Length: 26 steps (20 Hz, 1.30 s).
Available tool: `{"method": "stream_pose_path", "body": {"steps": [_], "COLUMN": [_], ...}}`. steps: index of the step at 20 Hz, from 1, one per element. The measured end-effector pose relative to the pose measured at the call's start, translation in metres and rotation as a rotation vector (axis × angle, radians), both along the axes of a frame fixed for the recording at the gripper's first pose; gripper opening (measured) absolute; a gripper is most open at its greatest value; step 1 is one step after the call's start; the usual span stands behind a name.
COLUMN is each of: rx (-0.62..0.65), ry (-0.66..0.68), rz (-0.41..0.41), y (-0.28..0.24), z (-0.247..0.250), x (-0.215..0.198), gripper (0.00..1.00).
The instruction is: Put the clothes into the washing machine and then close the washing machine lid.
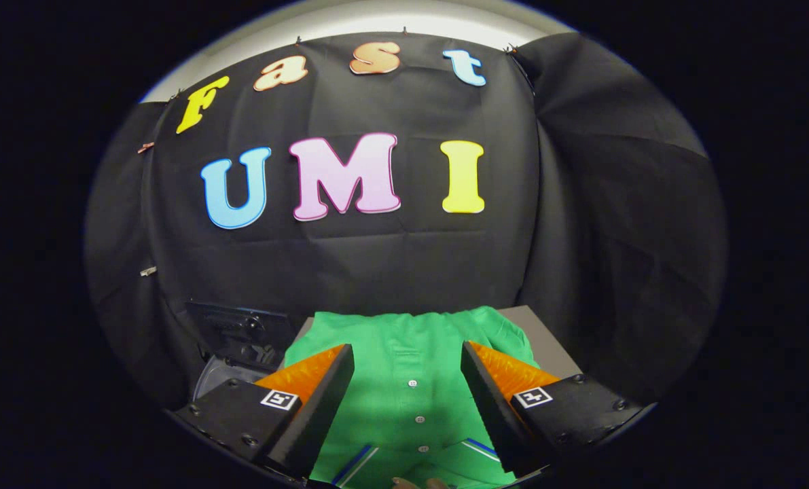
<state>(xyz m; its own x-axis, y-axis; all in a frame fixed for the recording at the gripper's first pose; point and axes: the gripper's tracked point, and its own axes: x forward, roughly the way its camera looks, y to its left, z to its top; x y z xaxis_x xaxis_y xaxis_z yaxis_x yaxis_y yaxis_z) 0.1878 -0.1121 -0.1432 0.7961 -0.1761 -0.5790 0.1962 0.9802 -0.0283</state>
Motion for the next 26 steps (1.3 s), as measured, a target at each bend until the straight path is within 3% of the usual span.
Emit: {"method": "stream_pose_path", "body": {"steps": [9,20,25,26], "rx": [0.004,0.017,-0.021,-0.035], "ry": [0.228,0.429,0.457,0.462], "rz": [-0.003,-0.013,0.003,0.012], "y": [-0.011,-0.011,-0.015,-0.014], "z": [-0.066,-0.081,-0.087,-0.087], "x": [0.001,-0.001,0.007,0.007], "gripper": [1.00,1.00,0.20,0.20]}}
